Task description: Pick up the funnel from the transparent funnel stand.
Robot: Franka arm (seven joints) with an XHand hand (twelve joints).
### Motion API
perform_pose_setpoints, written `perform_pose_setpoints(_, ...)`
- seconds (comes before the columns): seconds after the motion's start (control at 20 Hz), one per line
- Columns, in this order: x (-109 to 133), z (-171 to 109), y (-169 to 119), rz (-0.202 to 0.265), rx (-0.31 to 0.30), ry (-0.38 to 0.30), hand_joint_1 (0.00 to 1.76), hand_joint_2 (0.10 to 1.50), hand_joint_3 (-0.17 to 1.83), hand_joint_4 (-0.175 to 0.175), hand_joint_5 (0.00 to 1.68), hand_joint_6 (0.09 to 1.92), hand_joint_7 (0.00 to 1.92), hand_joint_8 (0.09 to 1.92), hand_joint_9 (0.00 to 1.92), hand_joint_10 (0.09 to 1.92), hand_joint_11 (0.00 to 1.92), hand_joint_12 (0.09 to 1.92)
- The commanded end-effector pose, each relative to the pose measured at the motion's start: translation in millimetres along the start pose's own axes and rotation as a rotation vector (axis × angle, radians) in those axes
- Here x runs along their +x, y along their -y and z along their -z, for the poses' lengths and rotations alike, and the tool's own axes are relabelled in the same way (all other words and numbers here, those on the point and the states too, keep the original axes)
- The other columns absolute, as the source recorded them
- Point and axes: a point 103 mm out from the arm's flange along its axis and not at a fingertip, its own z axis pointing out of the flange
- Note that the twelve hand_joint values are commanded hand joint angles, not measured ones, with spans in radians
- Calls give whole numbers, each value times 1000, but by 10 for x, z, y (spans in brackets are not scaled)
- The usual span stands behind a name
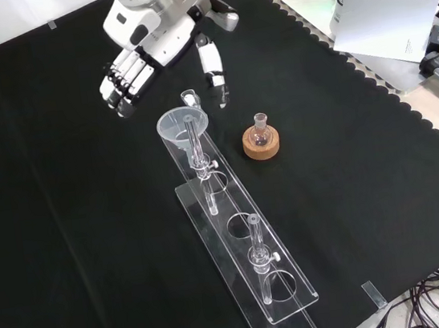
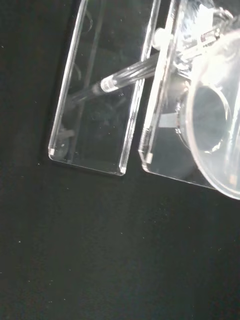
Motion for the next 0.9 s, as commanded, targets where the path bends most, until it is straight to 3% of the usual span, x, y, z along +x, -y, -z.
perform_pose_setpoints(0.05, 50, -48, -52, -3, 29, 16, 503, 586, 9, 10, 0, 87, 0, 87, 0, 87, 0, 87)
perform_pose_setpoints(0.4, 163, -139, 47, 37, 63, 26, 502, 587, 9, 8, 0, 87, 0, 87, 0, 87, 0, 87)
perform_pose_setpoints(0.9, 136, -437, -149, -13, 114, 62, 573, 611, 18, 8, 0, 87, 0, 87, 0, 87, 0, 87)
